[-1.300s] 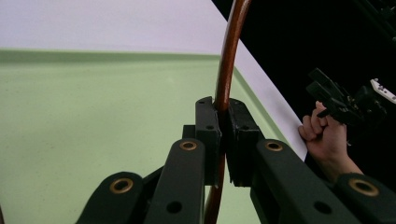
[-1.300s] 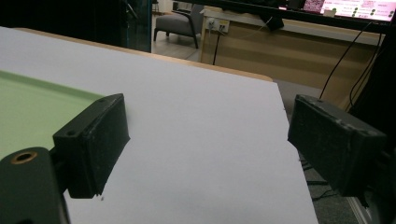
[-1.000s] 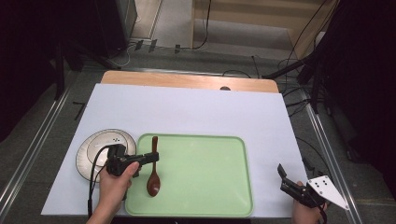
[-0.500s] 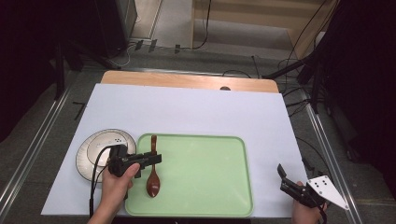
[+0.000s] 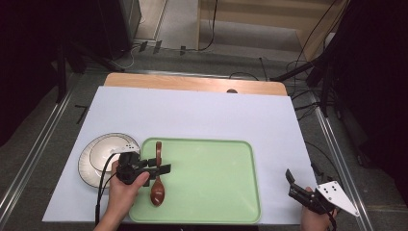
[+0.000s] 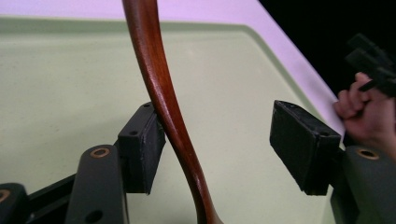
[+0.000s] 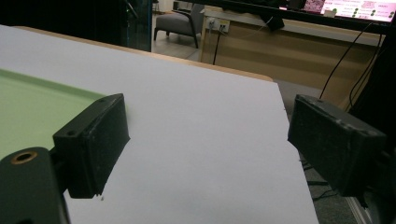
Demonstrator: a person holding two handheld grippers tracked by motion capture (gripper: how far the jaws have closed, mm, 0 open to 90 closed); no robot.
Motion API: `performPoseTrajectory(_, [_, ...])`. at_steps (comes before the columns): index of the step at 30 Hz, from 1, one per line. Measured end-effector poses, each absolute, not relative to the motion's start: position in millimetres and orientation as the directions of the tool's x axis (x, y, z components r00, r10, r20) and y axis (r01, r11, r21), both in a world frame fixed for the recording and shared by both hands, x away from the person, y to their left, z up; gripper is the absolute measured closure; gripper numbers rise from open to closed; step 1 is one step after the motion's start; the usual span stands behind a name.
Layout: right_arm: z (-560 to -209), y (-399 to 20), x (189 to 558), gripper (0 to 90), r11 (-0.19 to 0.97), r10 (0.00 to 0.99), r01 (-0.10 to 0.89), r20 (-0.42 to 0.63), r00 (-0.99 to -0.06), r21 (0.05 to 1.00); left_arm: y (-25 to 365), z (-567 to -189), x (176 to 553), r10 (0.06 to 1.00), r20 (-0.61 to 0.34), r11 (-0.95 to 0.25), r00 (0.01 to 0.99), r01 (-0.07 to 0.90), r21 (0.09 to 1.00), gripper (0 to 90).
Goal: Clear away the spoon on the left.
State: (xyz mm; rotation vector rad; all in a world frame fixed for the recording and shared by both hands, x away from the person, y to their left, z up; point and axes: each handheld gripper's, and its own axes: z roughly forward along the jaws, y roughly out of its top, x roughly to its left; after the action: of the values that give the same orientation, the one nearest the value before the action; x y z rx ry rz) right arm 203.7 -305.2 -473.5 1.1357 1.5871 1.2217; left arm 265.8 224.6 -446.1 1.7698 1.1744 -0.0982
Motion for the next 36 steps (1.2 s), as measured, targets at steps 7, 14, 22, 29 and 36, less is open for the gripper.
performPoseTrajectory(7, [-473.6, -305.1, 203.9, 13.2, 0.128, 0.962, 0.173, -0.079, -0.262, 0.977, 220.8, -448.9, 267.1, 0.716, -0.472, -0.11, 0.514, 0.751, 0.651, 35.4])
performPoseTrajectory(14, [-473.6, -304.8, 204.1, 13.2, 0.13, 0.962, 0.172, -0.082, -0.262, 0.977, 216.8, -451.6, 267.4, 0.748, -0.418, -0.158, 0.515, 0.75, 0.642, 35.3])
performPoseTrajectory(22, [-473.7, -304.8, 204.2, 13.2, 0.129, 0.962, 0.171, -0.081, -0.262, 0.977, 208.9, -452.6, 266.1, 0.778, -0.331, -0.231, 0.534, 0.733, 0.64, 30.0])
performPoseTrajectory(29, [-473.5, -304.5, 204.2, 13.2, 0.129, 0.962, 0.174, -0.081, -0.26, 0.976, 205.0, -452.4, 263.0, 0.797, -0.283, -0.259, 0.534, 0.726, 0.637, 27.2])
performPoseTrajectory(36, [-473.6, -304.8, 204.1, 13.2, 0.129, 0.962, 0.17, -0.081, -0.262, 0.977, 202.4, -452.7, 259.5, 0.801, -0.242, -0.29, 0.547, 0.709, 0.643, 26.6])
